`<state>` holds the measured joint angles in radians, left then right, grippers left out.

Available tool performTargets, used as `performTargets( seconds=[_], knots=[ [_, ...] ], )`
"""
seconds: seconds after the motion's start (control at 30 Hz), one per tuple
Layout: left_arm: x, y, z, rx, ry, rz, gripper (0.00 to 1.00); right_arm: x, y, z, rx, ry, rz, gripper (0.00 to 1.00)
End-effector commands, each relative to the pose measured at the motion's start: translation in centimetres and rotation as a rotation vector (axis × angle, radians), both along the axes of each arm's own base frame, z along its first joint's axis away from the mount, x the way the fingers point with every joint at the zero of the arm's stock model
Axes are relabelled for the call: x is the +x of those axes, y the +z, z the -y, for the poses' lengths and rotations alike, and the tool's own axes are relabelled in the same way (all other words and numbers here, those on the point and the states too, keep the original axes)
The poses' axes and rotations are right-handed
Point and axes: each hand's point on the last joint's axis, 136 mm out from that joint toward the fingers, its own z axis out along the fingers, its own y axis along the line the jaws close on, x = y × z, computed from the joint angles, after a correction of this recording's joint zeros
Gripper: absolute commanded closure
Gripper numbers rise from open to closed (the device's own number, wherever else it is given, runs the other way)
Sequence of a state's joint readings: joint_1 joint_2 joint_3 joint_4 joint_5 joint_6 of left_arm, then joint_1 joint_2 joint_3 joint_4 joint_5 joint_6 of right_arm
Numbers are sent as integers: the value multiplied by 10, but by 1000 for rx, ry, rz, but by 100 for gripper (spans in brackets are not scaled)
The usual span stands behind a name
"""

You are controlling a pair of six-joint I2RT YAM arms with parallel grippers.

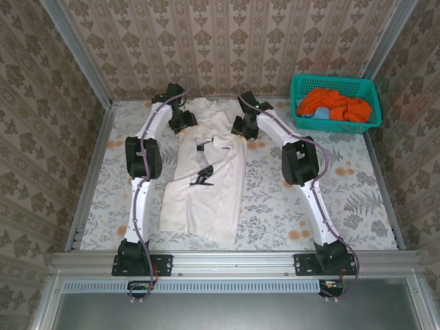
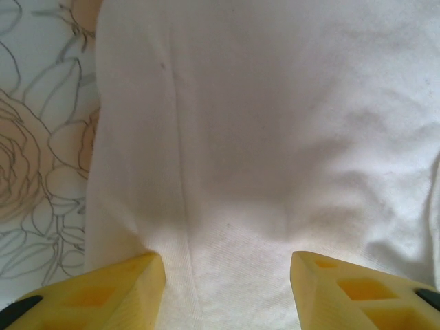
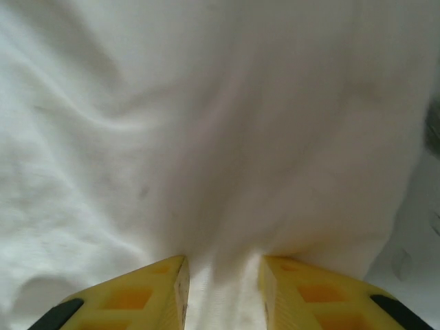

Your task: Fold and stack the t-shirts

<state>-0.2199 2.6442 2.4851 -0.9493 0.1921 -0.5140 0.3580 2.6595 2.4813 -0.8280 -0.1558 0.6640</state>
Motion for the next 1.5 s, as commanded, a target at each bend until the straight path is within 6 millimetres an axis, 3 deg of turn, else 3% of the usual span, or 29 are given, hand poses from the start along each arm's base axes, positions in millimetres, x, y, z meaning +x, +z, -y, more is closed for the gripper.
performTargets(
  seconds=[0.0, 0.17, 0.33, 0.5, 0.6, 0.77, 0.9, 1.07, 1.17, 1.27, 1.37, 1.47],
  knots=[
    [7, -33, -31, 34, 90, -47, 46, -6, -21, -8, 1, 46, -70, 64],
    [35, -13, -45, -8, 153, 45, 36, 19, -8, -17, 89, 16, 12, 51],
    [41, 55, -53, -46, 164, 148, 17, 16, 40, -7, 84, 32, 54, 45],
    [21, 134, -59, -51, 153, 254, 13, -7, 109, 9, 1, 123, 116, 41],
    [-6, 153, -66, -40, 159, 256, 13, -20, 130, 22, -43, 144, 118, 38],
    [-68, 146, -80, -44, 159, 166, 15, -58, 155, 48, -120, 187, 65, 34],
    [-139, 127, -81, -75, 132, 18, 23, -107, 168, 80, -234, 250, -55, 33],
    [-237, 97, -82, -69, 114, -152, 27, -130, 219, 89, -216, 235, 2, 31],
    [-281, 89, -83, -78, 121, -199, 28, -151, 230, 96, -225, 241, -39, 32],
    [-310, 85, -83, -92, 134, -226, 29, -178, 236, 109, -266, 243, -98, 32],
    [-331, 84, -83, -89, 140, -251, 31, -213, 228, 119, -289, 249, -121, 31],
    [-357, 78, -85, -23, 141, -300, 34, -251, 204, 105, -71, 161, -4, 20]
  ],
)
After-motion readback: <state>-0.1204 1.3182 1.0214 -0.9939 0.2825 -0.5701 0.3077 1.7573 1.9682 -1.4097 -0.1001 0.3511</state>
